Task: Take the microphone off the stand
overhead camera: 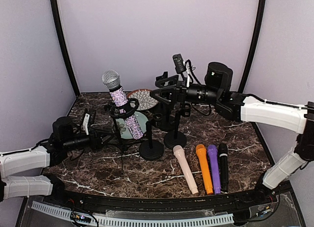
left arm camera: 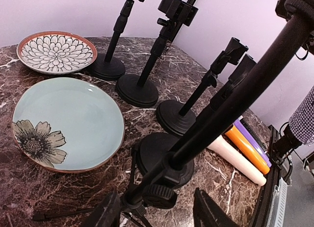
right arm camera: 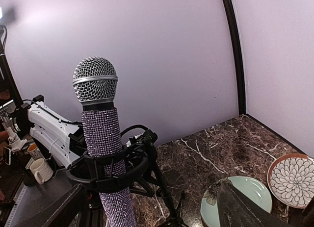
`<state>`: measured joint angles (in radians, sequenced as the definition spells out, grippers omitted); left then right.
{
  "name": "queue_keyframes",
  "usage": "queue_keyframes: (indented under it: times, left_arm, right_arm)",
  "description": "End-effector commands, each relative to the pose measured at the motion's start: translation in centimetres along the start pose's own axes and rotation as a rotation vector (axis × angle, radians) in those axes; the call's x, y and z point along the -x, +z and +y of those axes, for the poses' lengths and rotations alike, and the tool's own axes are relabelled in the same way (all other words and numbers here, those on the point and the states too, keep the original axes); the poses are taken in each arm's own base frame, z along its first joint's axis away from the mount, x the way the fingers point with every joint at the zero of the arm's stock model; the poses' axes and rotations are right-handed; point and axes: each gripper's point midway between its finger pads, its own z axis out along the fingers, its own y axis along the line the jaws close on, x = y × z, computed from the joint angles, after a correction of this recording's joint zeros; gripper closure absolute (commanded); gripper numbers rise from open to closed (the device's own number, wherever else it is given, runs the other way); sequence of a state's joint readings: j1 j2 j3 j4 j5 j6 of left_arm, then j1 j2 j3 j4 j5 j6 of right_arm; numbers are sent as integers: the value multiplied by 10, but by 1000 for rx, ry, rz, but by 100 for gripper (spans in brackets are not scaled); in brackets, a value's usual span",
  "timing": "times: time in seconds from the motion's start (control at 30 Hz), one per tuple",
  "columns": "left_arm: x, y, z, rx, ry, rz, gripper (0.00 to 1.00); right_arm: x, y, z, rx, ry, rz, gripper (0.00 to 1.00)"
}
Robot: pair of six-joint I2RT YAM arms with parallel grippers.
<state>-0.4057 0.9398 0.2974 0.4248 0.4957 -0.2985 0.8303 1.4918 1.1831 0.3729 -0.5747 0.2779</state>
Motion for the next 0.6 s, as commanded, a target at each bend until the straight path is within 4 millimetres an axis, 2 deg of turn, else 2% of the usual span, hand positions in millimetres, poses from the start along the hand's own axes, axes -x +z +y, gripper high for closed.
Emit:
queue_keyframes:
  times: [0.0,0.1,0.4,0.57]
  left_arm:
    - [8,1,-7,-43,31,-29,47]
    - [7,3,-8,-56,24,-24,52]
    - [5,5,-7,-61,4,-16,65]
    - [-1,8,-2,-43,-12,5,66]
  right_arm:
    - [10,9,20,55,-85,-12,8]
    - [4,15,21,33,-120,15,8]
    - [5,17,21,33,-130,1,9]
    - [0,18,20,32,-136,13,10]
